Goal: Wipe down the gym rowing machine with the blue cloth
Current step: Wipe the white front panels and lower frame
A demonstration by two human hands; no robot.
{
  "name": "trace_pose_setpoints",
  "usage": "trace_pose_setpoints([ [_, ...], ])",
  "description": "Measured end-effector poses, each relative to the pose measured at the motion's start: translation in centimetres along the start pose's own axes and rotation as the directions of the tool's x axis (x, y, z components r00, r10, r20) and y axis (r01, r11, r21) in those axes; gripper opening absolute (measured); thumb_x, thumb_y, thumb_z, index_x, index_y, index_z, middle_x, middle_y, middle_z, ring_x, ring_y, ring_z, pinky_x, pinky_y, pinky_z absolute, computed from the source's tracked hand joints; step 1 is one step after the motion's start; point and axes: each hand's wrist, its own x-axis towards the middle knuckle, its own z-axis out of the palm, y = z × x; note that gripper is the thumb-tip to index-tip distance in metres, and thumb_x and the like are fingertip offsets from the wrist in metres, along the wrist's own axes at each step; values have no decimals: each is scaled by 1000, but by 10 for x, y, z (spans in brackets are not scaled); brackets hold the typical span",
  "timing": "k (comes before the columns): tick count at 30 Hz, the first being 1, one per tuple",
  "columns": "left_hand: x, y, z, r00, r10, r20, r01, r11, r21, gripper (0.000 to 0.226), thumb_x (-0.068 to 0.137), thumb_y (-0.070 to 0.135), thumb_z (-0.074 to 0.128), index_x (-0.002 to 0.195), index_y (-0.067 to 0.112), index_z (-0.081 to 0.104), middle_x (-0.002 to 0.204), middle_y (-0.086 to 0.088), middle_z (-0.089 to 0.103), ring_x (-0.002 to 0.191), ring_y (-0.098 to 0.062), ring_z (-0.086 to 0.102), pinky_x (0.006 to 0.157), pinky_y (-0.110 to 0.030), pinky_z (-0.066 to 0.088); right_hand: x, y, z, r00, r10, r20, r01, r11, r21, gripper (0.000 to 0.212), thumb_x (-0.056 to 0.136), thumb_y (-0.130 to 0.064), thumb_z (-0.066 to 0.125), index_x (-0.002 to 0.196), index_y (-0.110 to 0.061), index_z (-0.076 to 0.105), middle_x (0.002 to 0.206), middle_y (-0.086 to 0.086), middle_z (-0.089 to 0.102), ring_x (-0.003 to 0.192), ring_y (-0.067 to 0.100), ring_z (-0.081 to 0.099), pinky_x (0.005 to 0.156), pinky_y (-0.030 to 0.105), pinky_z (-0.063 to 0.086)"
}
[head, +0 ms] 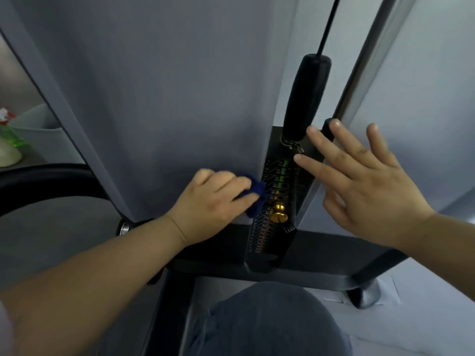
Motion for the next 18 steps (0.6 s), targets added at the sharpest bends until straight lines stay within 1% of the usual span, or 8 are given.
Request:
trace_pose_setpoints([
  [3,42,-6,-14,985,-104,-138,115,991,71,20,97,16,60,110,22,74,108,1,64,95,-21,47,75,-36,31,-14,6,-1,999,43,5,-43,999,0,66,86,-22,46,151,-18,35,162,10,20,150,32,15,120,57,8],
  [5,44,-3,-10,984,-128,-123,136,988,66,20,95,16,62,112,22,73,111,2,54,95,-21,46,75,-37,31,-21,10,-3,997,79,1,-79,997,7,66,86,-21,44,151,-18,35,162,9,19,151,31,13,120,57,8],
  [6,34,1,-4,994,-85,-64,89,994,57,22,95,14,59,111,22,72,111,2,52,93,-21,46,74,-36,30,-24,13,-5,995,96,0,-96,995,9,66,86,-21,43,151,-19,34,163,8,18,151,30,12,120,57,8],
  [8,4,13,10,979,119,167,-121,993,6,27,91,13,50,103,23,72,109,1,55,89,-20,47,72,-34,30,-32,17,-8,992,128,8,-128,992,17,68,84,-20,43,151,-19,33,163,5,17,151,29,12,120,57,8],
  [10,-16,21,20,875,288,389,-296,954,-40,32,87,16,43,90,25,74,104,3,60,85,-18,50,70,-32,31,-42,20,-11,986,166,23,-166,986,24,70,83,-19,44,151,-20,32,163,6,17,151,29,12,120,58,10],
  [12,-13,23,19,829,317,461,-323,944,-69,37,85,15,38,83,26,74,97,4,62,81,-17,52,69,-32,30,-55,20,-13,978,205,42,-206,978,39,71,82,-19,44,152,-20,32,163,7,18,151,30,14,119,59,13],
  [14,3,26,9,871,288,399,-271,957,-100,36,87,13,40,85,24,74,95,3,64,82,-18,50,69,-31,31,-68,20,-14,969,239,62,-242,969,48,72,81,-19,43,152,-21,31,163,8,20,150,31,16,118,60,16],
  [18,77,36,-26,982,157,105,-131,966,-223,27,99,13,49,101,20,75,101,-1,64,89,-21,49,72,-34,34,-84,20,-18,950,303,70,-309,947,93,73,82,-22,47,153,-21,30,163,8,20,151,29,13,119,57,15],
])
